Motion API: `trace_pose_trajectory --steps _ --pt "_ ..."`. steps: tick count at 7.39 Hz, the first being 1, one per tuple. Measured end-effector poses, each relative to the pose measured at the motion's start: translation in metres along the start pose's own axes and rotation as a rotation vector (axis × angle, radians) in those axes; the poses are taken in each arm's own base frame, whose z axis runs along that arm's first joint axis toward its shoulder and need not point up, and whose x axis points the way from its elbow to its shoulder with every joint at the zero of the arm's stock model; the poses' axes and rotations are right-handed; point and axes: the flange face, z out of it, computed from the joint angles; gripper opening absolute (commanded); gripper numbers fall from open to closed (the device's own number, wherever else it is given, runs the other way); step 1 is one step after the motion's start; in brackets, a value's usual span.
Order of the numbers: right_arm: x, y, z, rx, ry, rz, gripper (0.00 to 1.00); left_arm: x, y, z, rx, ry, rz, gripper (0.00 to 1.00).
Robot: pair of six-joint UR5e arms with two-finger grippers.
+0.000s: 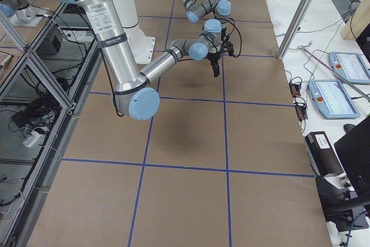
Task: Form red blocks into L shape at center
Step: 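Set the red cube beside the farther center cube, away from the right arm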
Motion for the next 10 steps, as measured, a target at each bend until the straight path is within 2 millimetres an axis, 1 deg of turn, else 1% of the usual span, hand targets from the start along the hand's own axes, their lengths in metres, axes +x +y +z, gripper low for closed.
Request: trace_pose_trajectory --steps 10 --pt "0.0014 -0.0018 -0.001 0.001 0.003 0.003 0.99 0.0009 0.0049 -0.0039 -0.001 0.016 0.005 0.0"
